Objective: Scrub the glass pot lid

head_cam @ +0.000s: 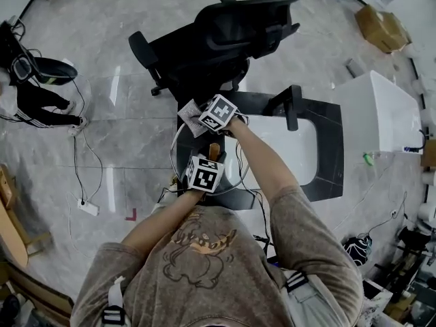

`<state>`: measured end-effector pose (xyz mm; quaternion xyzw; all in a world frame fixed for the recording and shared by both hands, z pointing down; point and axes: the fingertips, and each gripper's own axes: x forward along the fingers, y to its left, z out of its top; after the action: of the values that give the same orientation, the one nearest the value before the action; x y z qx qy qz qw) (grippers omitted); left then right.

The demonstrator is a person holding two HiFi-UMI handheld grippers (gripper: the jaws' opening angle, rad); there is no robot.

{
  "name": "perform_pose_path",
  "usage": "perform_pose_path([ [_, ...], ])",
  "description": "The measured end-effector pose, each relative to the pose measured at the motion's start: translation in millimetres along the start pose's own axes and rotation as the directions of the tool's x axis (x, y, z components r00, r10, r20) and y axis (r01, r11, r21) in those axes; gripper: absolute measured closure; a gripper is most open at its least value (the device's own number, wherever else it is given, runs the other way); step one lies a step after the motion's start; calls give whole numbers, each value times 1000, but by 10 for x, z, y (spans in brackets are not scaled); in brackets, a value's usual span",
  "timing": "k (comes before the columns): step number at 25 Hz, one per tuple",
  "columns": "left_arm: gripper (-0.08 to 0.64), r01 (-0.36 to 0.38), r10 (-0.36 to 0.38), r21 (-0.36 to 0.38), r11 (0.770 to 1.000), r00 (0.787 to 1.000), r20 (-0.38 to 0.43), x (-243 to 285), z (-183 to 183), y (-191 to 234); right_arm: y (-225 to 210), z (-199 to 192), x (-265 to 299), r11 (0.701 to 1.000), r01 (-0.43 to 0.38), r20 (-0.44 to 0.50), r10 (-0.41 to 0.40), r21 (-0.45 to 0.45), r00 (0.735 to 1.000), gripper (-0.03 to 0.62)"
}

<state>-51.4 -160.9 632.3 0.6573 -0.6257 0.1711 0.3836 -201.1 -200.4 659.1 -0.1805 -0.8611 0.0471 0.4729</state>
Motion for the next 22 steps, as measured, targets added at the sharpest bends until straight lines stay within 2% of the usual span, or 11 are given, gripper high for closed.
perform_pose_path([
  [5,319,5,-5,6,1000,1000,-2,28,-4,14,-306,-235,-255,985,108,38,-114,131,993,499],
  [11,319,3,-3,8,1000,1000,-14,-7,3,16,-487,-532,-571,934,216,81,-248,285,965,499],
  [18,319,8,-7,15,1000,1000,-18,-3,1,43,-551,-1042,-927,829,299,91,-384,473,919,499],
  [22,319,9,-9,9,1000,1000,-17,-9,13,48,-495,-1298,-1103,771,334,87,-447,543,891,499],
])
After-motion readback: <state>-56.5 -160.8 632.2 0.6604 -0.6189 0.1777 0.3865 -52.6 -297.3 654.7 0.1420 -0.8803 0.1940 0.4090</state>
